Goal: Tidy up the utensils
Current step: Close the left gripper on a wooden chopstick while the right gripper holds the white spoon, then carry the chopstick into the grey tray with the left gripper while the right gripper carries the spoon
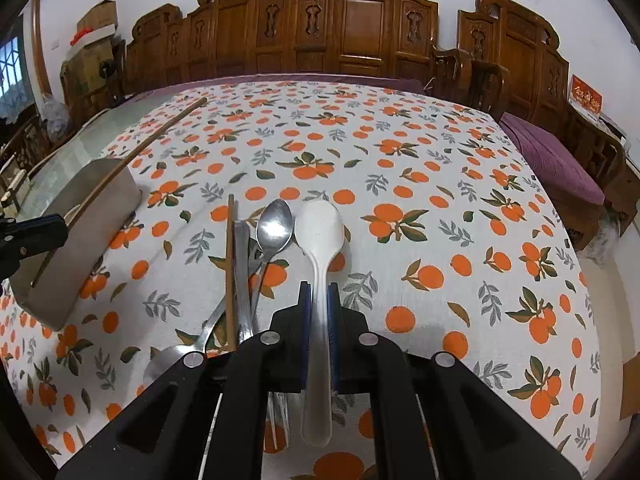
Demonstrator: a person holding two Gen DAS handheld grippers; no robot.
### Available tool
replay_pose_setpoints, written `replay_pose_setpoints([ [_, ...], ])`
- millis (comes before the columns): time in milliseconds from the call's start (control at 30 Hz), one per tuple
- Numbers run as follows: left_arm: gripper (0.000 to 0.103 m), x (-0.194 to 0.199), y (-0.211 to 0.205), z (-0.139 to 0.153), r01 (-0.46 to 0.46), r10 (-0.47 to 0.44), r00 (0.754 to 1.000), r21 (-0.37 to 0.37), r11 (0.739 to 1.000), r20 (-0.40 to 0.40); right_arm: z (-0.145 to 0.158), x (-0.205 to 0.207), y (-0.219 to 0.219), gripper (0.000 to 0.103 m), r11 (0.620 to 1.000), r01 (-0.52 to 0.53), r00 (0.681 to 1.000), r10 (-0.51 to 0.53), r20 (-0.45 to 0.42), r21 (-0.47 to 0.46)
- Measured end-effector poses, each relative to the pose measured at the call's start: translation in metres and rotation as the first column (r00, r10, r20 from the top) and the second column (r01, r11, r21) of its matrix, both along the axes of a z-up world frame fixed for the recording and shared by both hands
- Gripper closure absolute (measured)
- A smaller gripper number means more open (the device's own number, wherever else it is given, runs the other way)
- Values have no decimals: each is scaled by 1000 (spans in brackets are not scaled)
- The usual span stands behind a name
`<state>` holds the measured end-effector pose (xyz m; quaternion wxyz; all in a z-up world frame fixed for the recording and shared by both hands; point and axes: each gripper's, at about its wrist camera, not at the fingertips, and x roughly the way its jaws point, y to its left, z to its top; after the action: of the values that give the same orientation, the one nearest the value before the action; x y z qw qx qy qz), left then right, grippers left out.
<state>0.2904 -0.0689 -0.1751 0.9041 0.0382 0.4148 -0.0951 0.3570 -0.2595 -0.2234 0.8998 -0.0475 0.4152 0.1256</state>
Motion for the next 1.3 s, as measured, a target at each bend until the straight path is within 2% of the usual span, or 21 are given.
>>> replay_pose_setpoints([
  [333, 99, -13, 16, 15, -1, 1, 1000, -6, 1000, 27, 15, -11, 11, 94, 999, -34, 998, 33, 50, 28],
  [700, 99, -23, 62, 25, -57, 57, 998, 4, 998, 37, 21, -28, 49, 94, 991, -133, 989, 133, 65, -1],
  [967, 99, -24, 95, 10, -108, 108, 994, 2, 994, -10, 20, -42, 79, 94, 977, -211, 975, 211, 61, -20],
  [1300, 99, -26, 117, -15, -147, 145, 986, -13, 989, -80, 20, -48, 89, 94, 971, -237, 970, 238, 57, -21],
])
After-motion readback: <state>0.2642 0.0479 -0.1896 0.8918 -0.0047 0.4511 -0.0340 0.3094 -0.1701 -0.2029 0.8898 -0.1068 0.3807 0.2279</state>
